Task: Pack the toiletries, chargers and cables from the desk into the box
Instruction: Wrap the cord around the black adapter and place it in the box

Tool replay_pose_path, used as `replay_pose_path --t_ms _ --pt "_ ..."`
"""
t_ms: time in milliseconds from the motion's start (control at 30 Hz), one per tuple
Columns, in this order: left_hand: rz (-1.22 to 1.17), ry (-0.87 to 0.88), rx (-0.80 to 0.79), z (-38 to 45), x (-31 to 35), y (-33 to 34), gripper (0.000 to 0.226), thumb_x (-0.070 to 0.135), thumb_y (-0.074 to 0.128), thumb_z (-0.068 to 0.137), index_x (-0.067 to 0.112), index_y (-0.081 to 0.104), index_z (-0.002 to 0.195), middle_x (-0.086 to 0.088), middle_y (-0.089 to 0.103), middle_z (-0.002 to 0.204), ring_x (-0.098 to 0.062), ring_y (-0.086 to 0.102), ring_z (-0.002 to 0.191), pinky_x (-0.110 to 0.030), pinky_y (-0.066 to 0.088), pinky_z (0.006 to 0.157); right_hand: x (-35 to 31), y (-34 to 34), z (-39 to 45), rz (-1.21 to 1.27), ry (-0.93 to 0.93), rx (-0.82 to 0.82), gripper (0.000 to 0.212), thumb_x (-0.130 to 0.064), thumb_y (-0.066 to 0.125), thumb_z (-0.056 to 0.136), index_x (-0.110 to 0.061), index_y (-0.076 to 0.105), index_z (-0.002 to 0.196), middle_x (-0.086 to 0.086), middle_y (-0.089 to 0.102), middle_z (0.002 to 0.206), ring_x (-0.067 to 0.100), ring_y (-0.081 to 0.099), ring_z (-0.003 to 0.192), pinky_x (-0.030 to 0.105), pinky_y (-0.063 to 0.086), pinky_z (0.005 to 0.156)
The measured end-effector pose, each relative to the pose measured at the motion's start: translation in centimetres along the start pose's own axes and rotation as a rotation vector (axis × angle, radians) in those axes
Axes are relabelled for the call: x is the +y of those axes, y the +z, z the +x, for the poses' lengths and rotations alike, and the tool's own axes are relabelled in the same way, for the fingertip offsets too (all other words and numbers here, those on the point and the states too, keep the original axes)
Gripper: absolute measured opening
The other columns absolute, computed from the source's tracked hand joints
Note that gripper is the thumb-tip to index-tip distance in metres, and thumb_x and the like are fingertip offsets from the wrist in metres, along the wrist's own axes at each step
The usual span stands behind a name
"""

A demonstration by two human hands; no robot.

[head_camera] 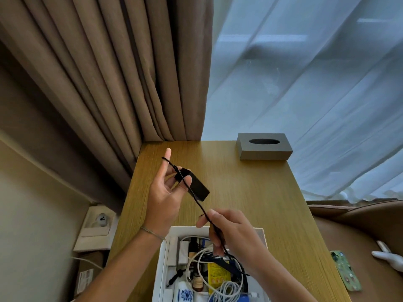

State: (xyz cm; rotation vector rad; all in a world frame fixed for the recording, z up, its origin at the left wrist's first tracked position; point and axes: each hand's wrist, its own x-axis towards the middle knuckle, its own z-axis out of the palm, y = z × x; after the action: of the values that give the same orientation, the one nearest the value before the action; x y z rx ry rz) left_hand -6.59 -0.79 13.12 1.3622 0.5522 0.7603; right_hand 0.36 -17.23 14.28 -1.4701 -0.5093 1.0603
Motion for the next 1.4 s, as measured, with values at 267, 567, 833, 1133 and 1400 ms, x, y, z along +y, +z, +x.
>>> replay_pose_path --t_ms 267,567,833,1133,1400 --pt "0.060 -0.061 -0.325 0.1 1.0 -1.7 0.082 0.007 0.069 0.083 0.022 0.030 0.155 -0.014 0.070 0.125 -0.027 0.063 0.121 -0.026 0.049 0.099 -1.2 -4.3 0.5 0.490 0.034 0.129 0.021 -0.019 0.052 0.100 -0.006 0.062 0.086 0.003 0.038 0.052 0.016 0.041 0.039 0.031 0.050 0.046" --pt "0.035 -0.013 -0.284 0.1 1.0 -1.7 0.083 0.020 0.081 0.079 0.033 0.040 0.151 -0.014 0.063 0.121 -0.021 0.063 0.115 -0.025 0.051 0.095 0.2 -3.4 0.6 0.074 0.041 0.199 0.025 -0.017 0.055 0.103 0.000 0.064 0.088 0.008 0.050 0.051 0.023 0.050 0.041 0.033 0.050 0.047" --pt "0.116 0.181 -0.039 -1.4 1.2 0.7 0.090 0.018 0.078 0.078 0.027 0.032 0.155 0.006 0.070 0.111 -0.016 0.064 0.114 -0.023 0.055 0.091 0.7 0.0 0.2 0.126 0.011 0.084 0.043 -0.028 0.048 0.106 -0.002 0.068 0.076 0.012 0.055 0.048 0.023 0.052 0.039 0.027 0.048 0.044" --pt "-0.480 -0.404 0.008 -1.7 3.2 1.3 0.052 0.025 0.074 0.078 0.003 0.064 0.124 -0.015 0.073 0.103 -0.021 0.072 0.089 -0.030 0.062 0.075 5.2 0.1 1.7 0.260 0.023 -0.269 0.036 -0.034 0.051 0.103 -0.014 0.063 0.076 -0.001 0.037 0.058 0.016 0.041 0.054 0.028 0.049 0.063" --pt "0.108 -0.357 -0.386 -2.6 3.2 -1.1 0.075 0.035 0.087 0.069 0.020 0.057 0.136 0.006 0.070 0.082 -0.009 0.066 0.079 -0.031 0.055 0.080 0.8 -7.3 3.4 -0.007 0.089 -0.065 0.026 -0.030 0.063 0.094 -0.006 0.064 0.083 0.005 0.041 0.061 0.017 0.041 0.057 0.026 0.048 0.058"
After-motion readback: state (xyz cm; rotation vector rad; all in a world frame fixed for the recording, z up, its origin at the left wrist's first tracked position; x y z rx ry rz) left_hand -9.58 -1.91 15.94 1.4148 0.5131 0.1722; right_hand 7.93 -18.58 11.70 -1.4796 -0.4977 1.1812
